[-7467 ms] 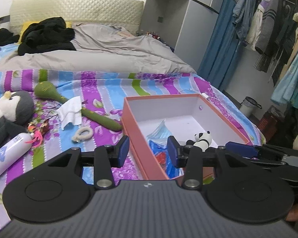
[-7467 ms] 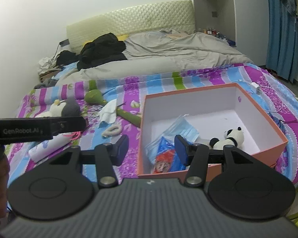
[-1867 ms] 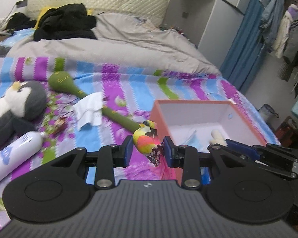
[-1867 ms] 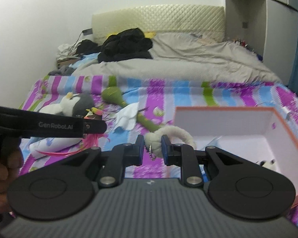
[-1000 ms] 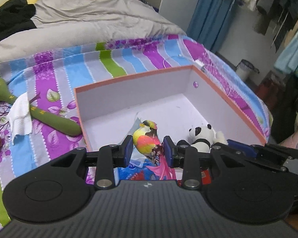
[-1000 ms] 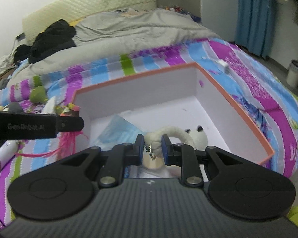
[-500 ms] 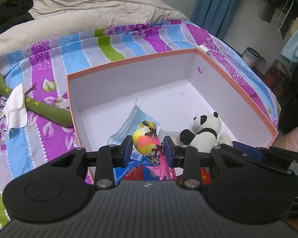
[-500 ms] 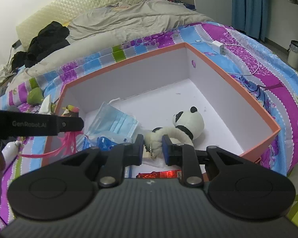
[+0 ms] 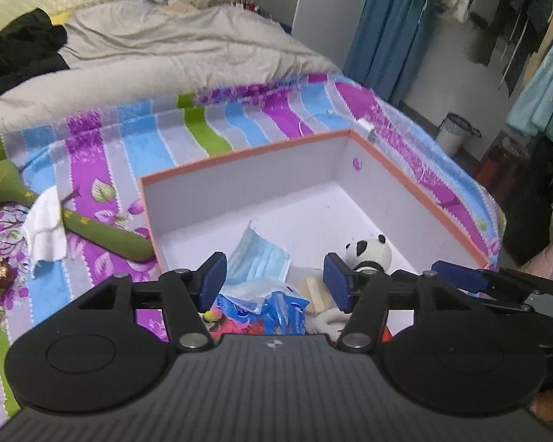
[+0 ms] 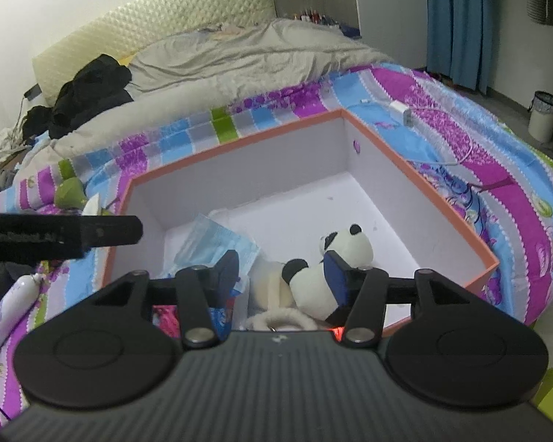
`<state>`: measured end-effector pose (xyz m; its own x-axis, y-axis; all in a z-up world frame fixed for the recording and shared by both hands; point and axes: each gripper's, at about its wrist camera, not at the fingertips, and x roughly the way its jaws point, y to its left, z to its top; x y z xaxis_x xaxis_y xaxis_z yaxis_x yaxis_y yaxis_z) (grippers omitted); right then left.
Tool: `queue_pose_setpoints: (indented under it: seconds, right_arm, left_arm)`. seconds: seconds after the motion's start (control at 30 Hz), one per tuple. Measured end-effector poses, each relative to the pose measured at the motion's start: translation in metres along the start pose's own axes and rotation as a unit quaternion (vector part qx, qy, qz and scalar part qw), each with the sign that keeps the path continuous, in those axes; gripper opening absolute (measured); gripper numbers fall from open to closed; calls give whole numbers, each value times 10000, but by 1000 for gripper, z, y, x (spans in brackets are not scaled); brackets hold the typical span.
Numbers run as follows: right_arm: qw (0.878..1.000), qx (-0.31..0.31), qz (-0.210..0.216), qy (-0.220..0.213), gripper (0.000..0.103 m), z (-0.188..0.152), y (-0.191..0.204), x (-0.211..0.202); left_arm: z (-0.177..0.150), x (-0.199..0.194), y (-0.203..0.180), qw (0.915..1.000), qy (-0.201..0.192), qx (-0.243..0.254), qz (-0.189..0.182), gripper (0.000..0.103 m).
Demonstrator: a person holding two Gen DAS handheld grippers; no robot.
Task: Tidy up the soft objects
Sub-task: 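Open the left tool dropping the bird while the right tool releases the ring into the box, then withdraw both open tools from the box toward the towel and candy packet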
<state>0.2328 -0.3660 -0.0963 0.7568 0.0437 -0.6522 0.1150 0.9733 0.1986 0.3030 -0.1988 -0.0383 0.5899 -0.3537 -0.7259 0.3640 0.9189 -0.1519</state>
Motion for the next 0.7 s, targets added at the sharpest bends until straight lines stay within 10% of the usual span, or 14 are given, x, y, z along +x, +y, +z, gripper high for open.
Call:
queue_pose_setpoints:
  seconds: [0.7]
  right_arm:
    - [9957, -531, 418, -630, 54, -13, 63, -83]
  left_arm:
    - [-54, -127, 37, 9960, -831, -290, 140, 64]
